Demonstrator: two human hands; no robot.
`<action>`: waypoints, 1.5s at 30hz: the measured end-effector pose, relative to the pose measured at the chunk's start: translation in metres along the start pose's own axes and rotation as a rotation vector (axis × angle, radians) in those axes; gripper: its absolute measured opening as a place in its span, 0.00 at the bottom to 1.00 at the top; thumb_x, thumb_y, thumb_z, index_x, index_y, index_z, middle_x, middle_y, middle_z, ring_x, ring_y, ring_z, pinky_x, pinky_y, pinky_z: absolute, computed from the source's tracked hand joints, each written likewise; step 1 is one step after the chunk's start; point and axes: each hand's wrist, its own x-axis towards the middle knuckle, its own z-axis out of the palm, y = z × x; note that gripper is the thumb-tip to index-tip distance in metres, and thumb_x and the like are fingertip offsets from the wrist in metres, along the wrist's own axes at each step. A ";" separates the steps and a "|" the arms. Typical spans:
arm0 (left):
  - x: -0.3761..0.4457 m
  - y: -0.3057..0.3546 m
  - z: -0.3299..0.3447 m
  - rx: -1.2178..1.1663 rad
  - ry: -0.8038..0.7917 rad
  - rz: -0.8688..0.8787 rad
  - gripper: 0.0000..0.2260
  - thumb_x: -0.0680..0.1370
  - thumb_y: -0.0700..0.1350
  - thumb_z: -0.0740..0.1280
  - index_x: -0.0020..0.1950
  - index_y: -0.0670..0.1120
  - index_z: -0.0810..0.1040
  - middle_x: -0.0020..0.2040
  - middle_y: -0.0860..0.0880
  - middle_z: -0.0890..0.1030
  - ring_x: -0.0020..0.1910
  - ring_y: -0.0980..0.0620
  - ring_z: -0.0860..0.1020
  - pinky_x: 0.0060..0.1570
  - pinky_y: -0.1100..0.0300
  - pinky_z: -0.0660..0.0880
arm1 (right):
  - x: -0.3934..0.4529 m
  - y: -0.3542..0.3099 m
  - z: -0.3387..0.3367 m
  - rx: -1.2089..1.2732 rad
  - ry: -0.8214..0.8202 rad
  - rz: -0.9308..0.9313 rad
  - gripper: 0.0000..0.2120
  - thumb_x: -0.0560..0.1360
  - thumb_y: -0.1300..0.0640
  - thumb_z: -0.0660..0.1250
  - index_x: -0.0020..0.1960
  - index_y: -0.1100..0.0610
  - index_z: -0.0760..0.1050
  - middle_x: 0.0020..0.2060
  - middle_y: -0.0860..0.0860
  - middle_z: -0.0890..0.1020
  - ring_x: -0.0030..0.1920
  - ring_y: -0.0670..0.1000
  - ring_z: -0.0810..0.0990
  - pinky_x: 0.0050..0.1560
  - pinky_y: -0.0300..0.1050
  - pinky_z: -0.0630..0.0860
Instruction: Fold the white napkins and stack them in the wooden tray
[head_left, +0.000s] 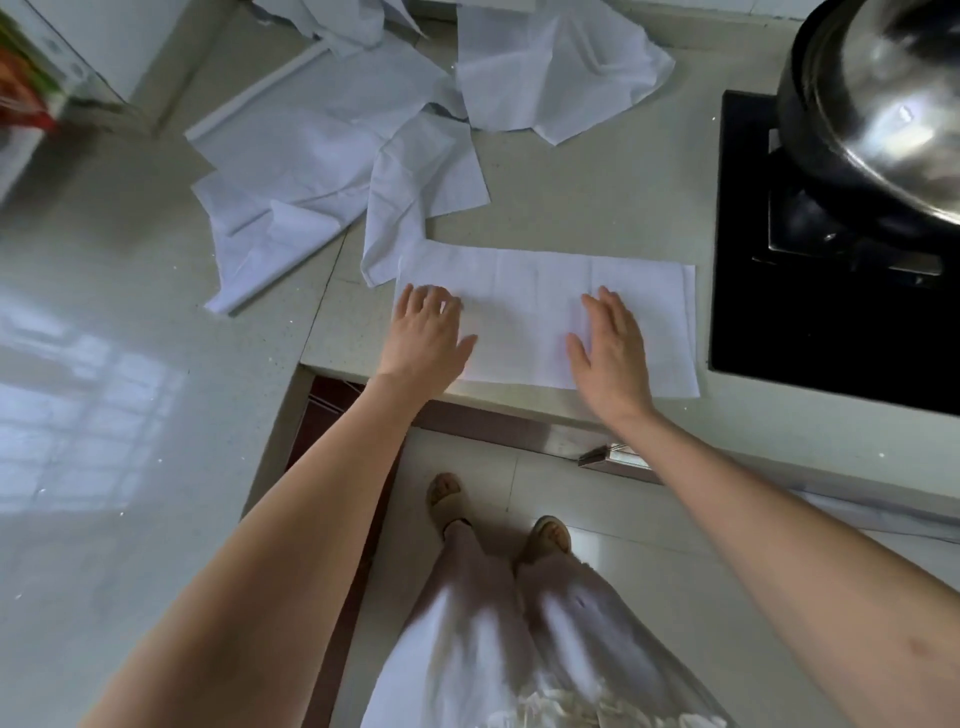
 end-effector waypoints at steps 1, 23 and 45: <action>0.008 0.009 -0.009 -0.065 0.013 0.084 0.21 0.80 0.55 0.61 0.69 0.45 0.69 0.69 0.46 0.68 0.70 0.45 0.63 0.71 0.53 0.58 | 0.002 0.004 -0.011 0.006 0.083 0.087 0.20 0.76 0.61 0.64 0.66 0.67 0.69 0.67 0.65 0.69 0.68 0.64 0.66 0.68 0.56 0.64; 0.066 0.048 -0.015 0.089 -0.493 0.267 0.63 0.62 0.69 0.73 0.76 0.46 0.31 0.75 0.44 0.28 0.74 0.41 0.30 0.73 0.39 0.38 | 0.026 0.052 -0.077 0.407 0.050 0.681 0.07 0.75 0.61 0.66 0.41 0.64 0.74 0.39 0.55 0.78 0.38 0.53 0.73 0.32 0.39 0.67; 0.069 0.003 -0.055 -1.678 -0.314 -0.676 0.26 0.80 0.59 0.58 0.59 0.34 0.74 0.54 0.36 0.81 0.53 0.39 0.80 0.54 0.49 0.77 | 0.052 -0.079 -0.058 0.386 0.106 0.255 0.06 0.73 0.66 0.61 0.41 0.59 0.75 0.29 0.49 0.72 0.31 0.50 0.68 0.30 0.42 0.61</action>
